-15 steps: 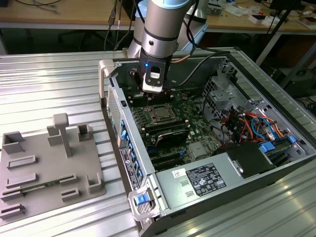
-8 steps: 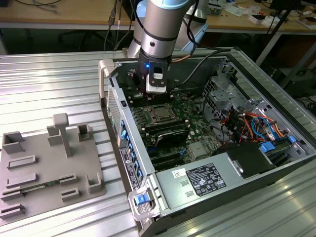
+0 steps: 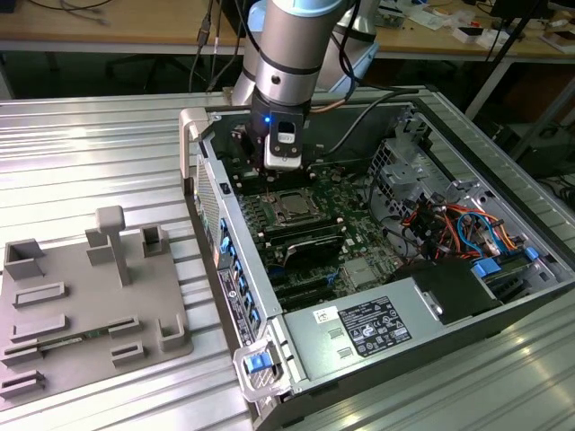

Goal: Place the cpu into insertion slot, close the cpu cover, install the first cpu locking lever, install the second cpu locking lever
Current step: 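Install the first cpu locking lever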

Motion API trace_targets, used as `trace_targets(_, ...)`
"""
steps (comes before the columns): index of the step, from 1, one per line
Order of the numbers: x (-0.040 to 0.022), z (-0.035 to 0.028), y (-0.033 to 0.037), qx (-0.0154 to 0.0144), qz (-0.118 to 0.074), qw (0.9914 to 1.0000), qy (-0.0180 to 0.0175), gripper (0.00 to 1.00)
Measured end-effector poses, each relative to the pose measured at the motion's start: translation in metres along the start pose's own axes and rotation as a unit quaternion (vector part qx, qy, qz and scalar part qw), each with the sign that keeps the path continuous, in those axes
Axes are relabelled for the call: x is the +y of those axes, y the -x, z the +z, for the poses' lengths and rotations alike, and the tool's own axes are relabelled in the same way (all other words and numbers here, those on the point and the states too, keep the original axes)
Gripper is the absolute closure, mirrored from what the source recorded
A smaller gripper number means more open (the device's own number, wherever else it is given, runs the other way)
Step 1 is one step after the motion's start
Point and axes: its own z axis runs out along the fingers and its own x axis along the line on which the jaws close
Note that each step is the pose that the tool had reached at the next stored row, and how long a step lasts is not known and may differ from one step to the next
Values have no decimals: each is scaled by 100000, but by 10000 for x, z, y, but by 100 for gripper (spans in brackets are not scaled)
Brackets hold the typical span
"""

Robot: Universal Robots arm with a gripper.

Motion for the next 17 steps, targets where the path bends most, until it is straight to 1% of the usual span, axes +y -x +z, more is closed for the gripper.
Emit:
trace_targets(1,2,1,-2,4,-139,100000,-3,89)
trace_targets(3,3,1,-3,36,-1323,99991,-20,89)
trace_targets(4,3,2,-4,68,-2618,99966,-31,89)
trace_targets(5,3,2,-4,89,-3453,99940,-46,89)
trace_targets(6,6,3,-5,118,-4670,99891,-50,89)
trace_targets(8,18,4,-11,131,-5047,99872,-59,89)
trace_targets(12,47,10,-39,145,-5136,99868,-51,89)
trace_targets(17,54,15,-48,164,-5392,99854,-33,89)
